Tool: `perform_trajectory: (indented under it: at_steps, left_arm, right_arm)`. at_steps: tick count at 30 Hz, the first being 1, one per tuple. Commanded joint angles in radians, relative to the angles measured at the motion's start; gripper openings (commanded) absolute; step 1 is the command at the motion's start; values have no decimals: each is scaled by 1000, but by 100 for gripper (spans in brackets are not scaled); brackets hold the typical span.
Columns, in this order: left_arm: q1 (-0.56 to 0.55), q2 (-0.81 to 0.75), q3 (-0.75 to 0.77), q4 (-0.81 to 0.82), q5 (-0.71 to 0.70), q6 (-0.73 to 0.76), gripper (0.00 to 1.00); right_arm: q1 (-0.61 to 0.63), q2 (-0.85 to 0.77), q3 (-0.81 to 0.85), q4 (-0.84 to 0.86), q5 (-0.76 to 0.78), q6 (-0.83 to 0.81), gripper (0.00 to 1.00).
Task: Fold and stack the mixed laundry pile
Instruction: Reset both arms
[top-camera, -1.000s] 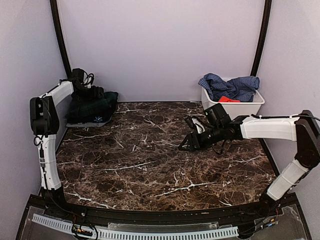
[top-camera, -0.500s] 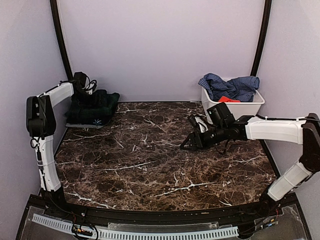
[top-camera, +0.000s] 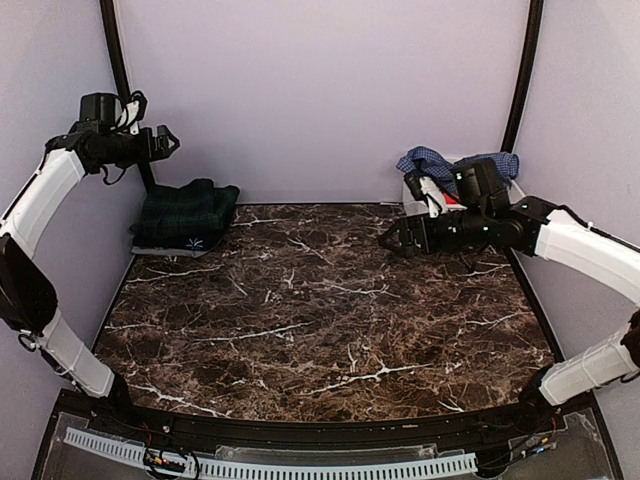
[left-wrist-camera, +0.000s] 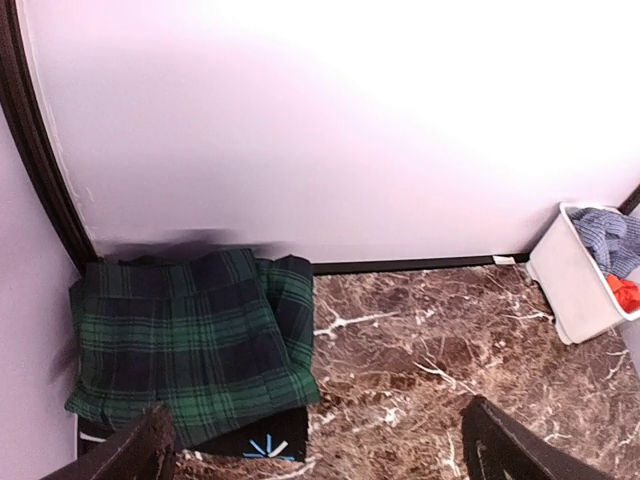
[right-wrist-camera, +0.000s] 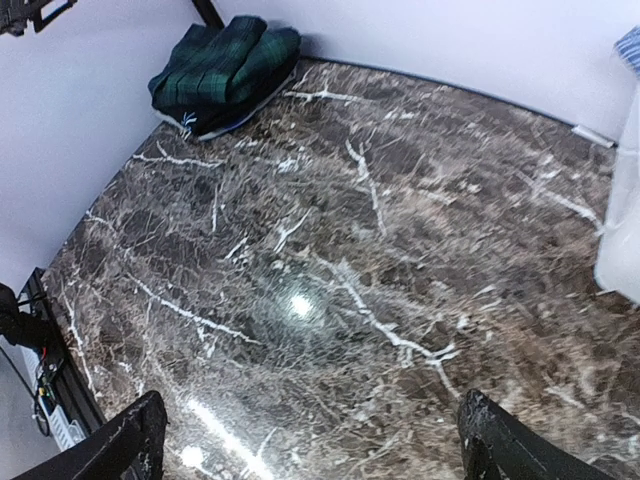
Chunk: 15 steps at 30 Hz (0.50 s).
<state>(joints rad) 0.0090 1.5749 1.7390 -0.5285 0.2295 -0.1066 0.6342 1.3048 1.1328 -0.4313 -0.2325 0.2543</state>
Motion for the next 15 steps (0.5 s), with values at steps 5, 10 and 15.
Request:
perform_trajectory:
  at_steps: [5,10,15]
  left_arm:
    - [-154,-238,-406,74,25,-116,99]
    - [-211,-375,-678,156,9,-227,99]
    - [-240,-442,-823,183,10,-312,99]
  right_arm:
    - [-94,-250,-117,49,129,37,98]
    - [-100,-331,-304,114,95,120,99]
    - [-102,-383,-443,172,55,190,99]
